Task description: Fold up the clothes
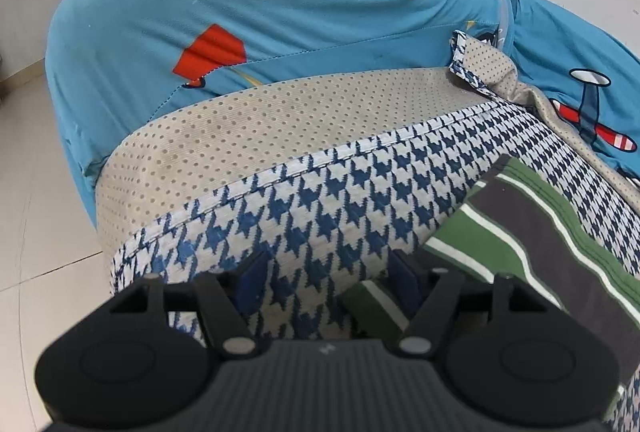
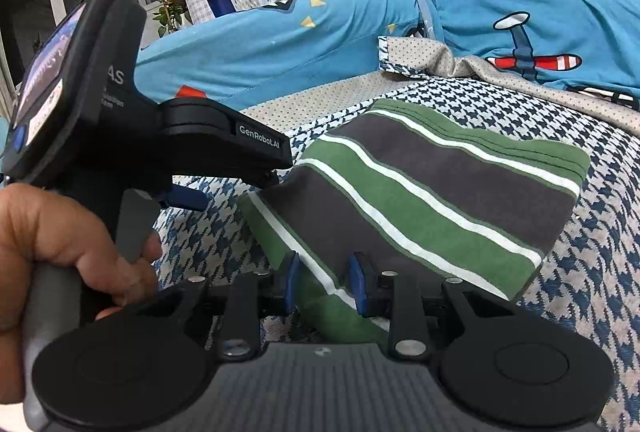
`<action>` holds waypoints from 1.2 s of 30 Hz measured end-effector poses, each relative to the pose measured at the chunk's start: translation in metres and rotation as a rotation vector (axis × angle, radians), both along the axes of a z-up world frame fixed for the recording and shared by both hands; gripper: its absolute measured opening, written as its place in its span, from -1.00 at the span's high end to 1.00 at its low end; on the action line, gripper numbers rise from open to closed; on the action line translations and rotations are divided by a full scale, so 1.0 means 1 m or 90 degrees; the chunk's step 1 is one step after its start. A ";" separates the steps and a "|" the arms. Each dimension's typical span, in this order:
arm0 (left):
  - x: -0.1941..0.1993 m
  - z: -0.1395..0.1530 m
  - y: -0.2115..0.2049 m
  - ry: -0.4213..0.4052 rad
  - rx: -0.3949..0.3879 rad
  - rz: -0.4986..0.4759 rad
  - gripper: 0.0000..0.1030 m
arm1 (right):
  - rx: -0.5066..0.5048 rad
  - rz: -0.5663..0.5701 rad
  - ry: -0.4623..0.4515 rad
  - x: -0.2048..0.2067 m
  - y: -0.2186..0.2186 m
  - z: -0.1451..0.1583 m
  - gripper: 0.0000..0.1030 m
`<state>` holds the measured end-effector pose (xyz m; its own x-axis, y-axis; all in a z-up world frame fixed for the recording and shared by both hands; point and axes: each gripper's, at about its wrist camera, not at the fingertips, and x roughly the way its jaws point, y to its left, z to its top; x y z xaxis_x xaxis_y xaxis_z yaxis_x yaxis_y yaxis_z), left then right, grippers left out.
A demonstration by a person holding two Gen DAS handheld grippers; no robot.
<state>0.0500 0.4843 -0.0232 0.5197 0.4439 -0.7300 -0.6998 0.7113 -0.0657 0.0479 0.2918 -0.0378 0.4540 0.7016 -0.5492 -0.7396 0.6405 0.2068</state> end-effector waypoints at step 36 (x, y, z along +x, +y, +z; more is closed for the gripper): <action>0.010 0.002 -0.031 0.021 0.013 -0.062 -0.60 | 0.005 -0.119 -0.002 0.050 -0.055 0.011 0.43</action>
<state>0.0602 0.4529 -0.0216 0.5367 0.4076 -0.7388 -0.6287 0.7771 -0.0281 0.0976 0.2367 -0.0269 0.5788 0.6085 -0.5429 -0.6079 0.7657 0.2101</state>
